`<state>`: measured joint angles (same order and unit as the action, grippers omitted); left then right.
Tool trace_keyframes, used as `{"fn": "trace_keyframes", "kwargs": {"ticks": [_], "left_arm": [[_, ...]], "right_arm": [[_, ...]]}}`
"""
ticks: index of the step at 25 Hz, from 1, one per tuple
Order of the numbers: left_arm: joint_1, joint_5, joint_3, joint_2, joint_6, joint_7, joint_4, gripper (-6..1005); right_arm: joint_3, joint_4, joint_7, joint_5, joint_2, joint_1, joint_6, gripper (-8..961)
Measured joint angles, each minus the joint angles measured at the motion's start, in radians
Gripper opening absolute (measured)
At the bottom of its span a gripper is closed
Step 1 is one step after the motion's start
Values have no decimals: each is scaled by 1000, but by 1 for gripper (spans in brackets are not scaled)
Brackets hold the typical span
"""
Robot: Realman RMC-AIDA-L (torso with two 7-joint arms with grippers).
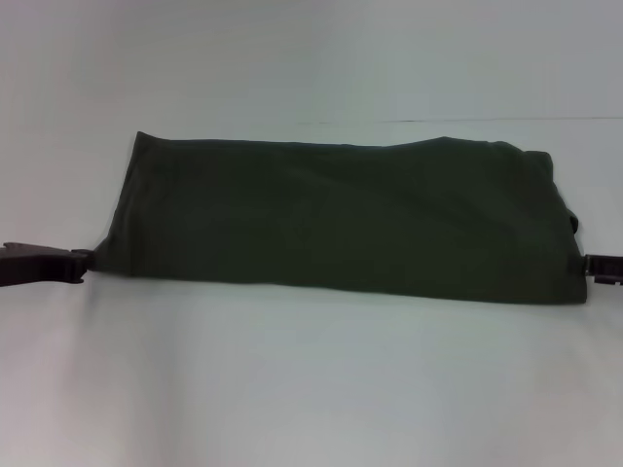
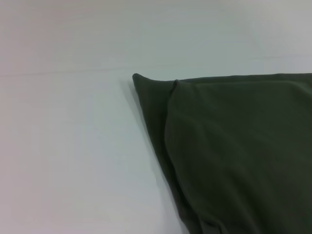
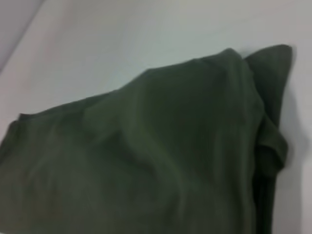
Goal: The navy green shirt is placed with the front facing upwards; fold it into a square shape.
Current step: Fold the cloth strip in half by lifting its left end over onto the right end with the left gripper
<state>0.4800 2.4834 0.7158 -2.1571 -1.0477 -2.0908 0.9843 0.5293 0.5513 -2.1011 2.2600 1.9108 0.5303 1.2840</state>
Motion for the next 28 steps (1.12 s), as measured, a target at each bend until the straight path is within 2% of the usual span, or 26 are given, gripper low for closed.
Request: {"fn": "trace_keyframes", "kwargs": {"ticks": [12,22,27,28], "left_arm": [[2,0,2,0,6,0,-1,-2],[2,-1,2,0,6,1,-3,-1],[2,0,2,0,6,0,-3,-2],[2,0,1,0,6,0,-3,-2]], "right_arm": [[7,-15,1,12,30,14,-67,713],[34,-49,12,12,39,43,-104,711],[43,-39,13,12,38,40,-103,469],[42,-38,13,11,37,39,-103,385]]}}
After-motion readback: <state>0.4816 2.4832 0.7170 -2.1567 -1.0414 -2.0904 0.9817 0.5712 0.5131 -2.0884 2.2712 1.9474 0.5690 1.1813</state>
